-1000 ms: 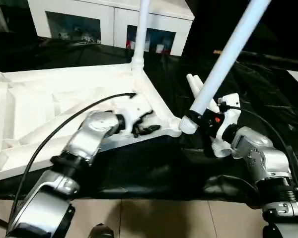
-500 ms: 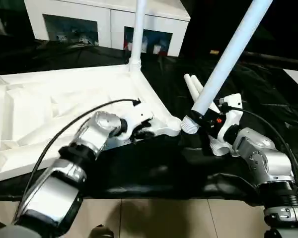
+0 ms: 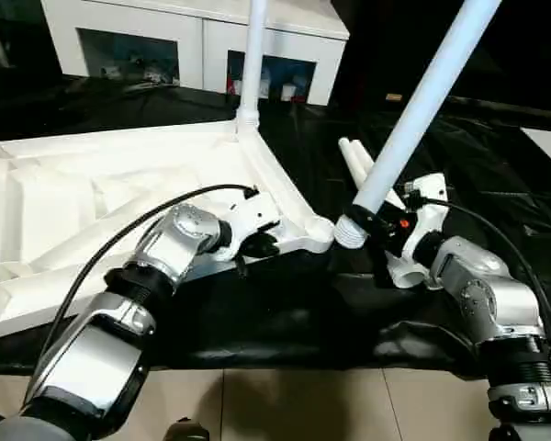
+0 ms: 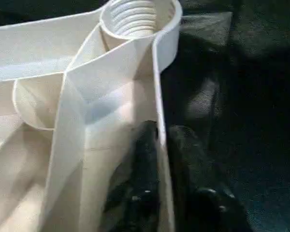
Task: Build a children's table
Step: Insert table leg to table base
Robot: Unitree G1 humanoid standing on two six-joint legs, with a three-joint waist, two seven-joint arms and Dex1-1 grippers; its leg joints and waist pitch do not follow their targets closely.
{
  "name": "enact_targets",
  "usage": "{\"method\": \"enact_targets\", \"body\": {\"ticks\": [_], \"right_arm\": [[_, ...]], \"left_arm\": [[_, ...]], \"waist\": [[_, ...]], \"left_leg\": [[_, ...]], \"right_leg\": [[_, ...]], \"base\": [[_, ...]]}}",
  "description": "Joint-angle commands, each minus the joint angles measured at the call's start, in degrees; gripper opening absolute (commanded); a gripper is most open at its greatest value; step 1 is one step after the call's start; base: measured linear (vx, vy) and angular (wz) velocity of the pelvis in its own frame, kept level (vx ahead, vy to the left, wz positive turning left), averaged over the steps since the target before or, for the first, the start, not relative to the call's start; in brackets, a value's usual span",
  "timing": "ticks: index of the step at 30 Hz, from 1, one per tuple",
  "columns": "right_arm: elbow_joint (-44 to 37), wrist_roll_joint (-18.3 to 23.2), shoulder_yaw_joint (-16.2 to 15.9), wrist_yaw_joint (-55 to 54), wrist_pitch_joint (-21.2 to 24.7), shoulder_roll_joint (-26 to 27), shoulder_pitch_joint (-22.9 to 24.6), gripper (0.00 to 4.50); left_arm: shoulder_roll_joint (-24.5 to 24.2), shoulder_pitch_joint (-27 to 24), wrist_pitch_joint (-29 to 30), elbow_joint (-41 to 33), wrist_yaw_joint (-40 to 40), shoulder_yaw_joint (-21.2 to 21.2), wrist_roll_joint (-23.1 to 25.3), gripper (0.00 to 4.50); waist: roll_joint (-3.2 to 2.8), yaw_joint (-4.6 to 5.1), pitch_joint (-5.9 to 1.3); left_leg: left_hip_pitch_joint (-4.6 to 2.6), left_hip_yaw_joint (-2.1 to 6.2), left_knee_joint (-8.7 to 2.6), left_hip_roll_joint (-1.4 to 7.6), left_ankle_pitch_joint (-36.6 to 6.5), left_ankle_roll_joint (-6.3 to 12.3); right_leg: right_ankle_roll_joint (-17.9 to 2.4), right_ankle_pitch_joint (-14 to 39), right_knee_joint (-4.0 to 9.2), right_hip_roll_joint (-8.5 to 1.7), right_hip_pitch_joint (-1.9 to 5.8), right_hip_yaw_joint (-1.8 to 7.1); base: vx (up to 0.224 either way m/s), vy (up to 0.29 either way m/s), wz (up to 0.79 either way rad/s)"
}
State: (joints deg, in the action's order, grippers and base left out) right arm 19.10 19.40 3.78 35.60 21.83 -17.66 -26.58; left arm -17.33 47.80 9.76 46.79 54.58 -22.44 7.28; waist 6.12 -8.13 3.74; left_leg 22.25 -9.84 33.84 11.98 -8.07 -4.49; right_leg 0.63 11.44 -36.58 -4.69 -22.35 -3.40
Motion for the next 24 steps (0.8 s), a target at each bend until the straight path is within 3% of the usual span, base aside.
{"method": "enact_targets", "body": {"ticks": [1, 3, 5, 7, 8, 10, 15, 17, 22, 23, 24], "right_arm": [[-1.2, 0.1, 0.0, 1.3, 0.3, -0.9, 0.7, 1.86], [-1.2, 0.3, 0.0, 1.7, 0.4, -0.9, 0.8, 1.86], [-2.4, 3.4, -0.8, 7.4, 2.6, -1.3, 2.6, 1.86], [-3.0, 3.6, -1.6, 9.1, 3.0, -1.7, 3.5, 1.86], [-3.4, 2.8, -2.8, 10.1, 2.4, -2.3, 4.7, 1.86], [-2.5, 1.5, -2.3, 7.6, 0.4, -1.5, 4.8, 1.85], [0.1, -1.5, -0.3, -0.5, -4.4, 2.1, 3.4, 1.85], [-0.2, -1.3, -0.4, -0.6, -4.6, 2.7, 3.4, 1.85], [-0.4, -3.2, -2.8, -1.2, -6.8, 3.9, 3.8, 1.85], [-0.2, -4.1, -3.6, -1.5, -8.0, 4.2, 3.9, 1.85], [-0.2, -4.6, -4.0, -1.7, -8.7, 4.3, 3.9, 1.85]], "left_arm": [[-0.7, -1.4, -0.4, 0.0, 1.4, -1.5, 1.3, 0.36], [-0.9, -1.6, -1.0, -0.1, 1.7, -1.6, 1.5, 0.13], [-4.1, -5.6, -9.5, -4.6, 10.7, -3.7, 0.4, 0.04], [-5.0, -7.0, -9.9, -6.5, 13.0, -4.1, -0.1, 0.01], [-5.9, -8.6, -10.0, -8.8, 13.9, -4.0, -0.9, 0.00], [-5.7, -9.3, -9.9, -9.2, 11.3, -3.0, -0.8, 0.00], [-5.6, -9.6, -12.4, -7.5, 2.0, -1.2, 2.2, 0.00], [-5.9, -10.4, -13.2, -8.5, 2.6, -0.5, 1.7, 0.00], [-5.7, -11.1, -10.2, -10.7, 2.7, 1.7, -0.3, 0.00], [-5.8, -10.9, -10.8, -10.4, 2.3, 1.6, 0.0, 0.00], [-5.9, -10.7, -11.0, -10.2, 2.3, 1.5, 0.2, 0.00]], "waist": [[-1.35, -0.05, -4.37], [-1.31, -0.02, -4.31], [-1.29, -0.06, -4.35], [-1.53, -0.16, -4.35], [-1.40, -0.37, -4.52], [-1.27, -0.19, -4.32], [-1.64, -0.28, -4.16], [-1.56, -0.06, -4.14], [-1.59, 0.26, -4.23], [-2.10, -0.01, -4.16], [-1.94, 0.59, -4.67]], "left_leg": [[-1.82, 0.26, -4.24, 1.33, -16.8, -3.20], [-1.76, 0.35, -4.36, 1.40, -17.6, -3.19], [-1.68, 0.43, -4.46, 1.52, -17.5, -2.83], [-2.20, 0.38, -4.63, 1.76, -17.7, -2.43], [-2.12, 0.17, -4.53, 1.69, -16.5, -2.06], [-2.01, 0.05, -4.66, 1.62, -15.9, -1.90], [-2.57, 0.15, -4.97, 1.62, -21.8, -3.96], [-2.21, 0.38, -5.18, 1.65, -22.8, -4.11], [-1.97, 0.30, -5.17, 1.58, -21.6, -3.91], [1.62, 2.51, -6.51, 0.20, -21.6, 0.97], [2.23, 3.30, -5.46, -0.33, -18.9, 3.87]], "right_leg": [[-12.4, 6.8, 4.39, -3.76, 2.21, 2.09], [-12.0, 8.5, 4.58, -3.86, 2.24, 2.10], [-11.6, 8.1, 4.68, -3.97, 2.43, 2.16], [-11.8, 7.4, 4.69, -3.91, 2.21, 2.06], [-12.3, 5.9, 4.35, -3.87, 2.24, 2.09], [-12.2, 6.3, 4.42, -3.70, 2.04, 2.05], [-9.7, 16.3, 5.39, -4.18, 1.25, 2.00], [-8.7, 18.5, 5.55, -4.31, 1.41, 1.96], [-8.7, 16.6, 5.33, -4.24, 1.34, 2.00], [-8.0, 18.3, 5.41, -5.07, 3.79, -1.32], [-8.6, 17.2, 5.64, -5.94, 4.25, -2.43]], "base": [[0.000, 0.000, 0.00], [0.000, 0.000, 0.00], [0.000, 0.000, 0.00], [0.000, 0.000, 0.00], [0.000, 0.000, 0.00], [0.000, 0.000, 0.00], [0.000, 0.000, 0.00], [0.000, 0.000, 0.00], [0.000, 0.000, 0.00], [0.000, 0.000, 0.00], [-0.011, -0.015, 0.36]]}}
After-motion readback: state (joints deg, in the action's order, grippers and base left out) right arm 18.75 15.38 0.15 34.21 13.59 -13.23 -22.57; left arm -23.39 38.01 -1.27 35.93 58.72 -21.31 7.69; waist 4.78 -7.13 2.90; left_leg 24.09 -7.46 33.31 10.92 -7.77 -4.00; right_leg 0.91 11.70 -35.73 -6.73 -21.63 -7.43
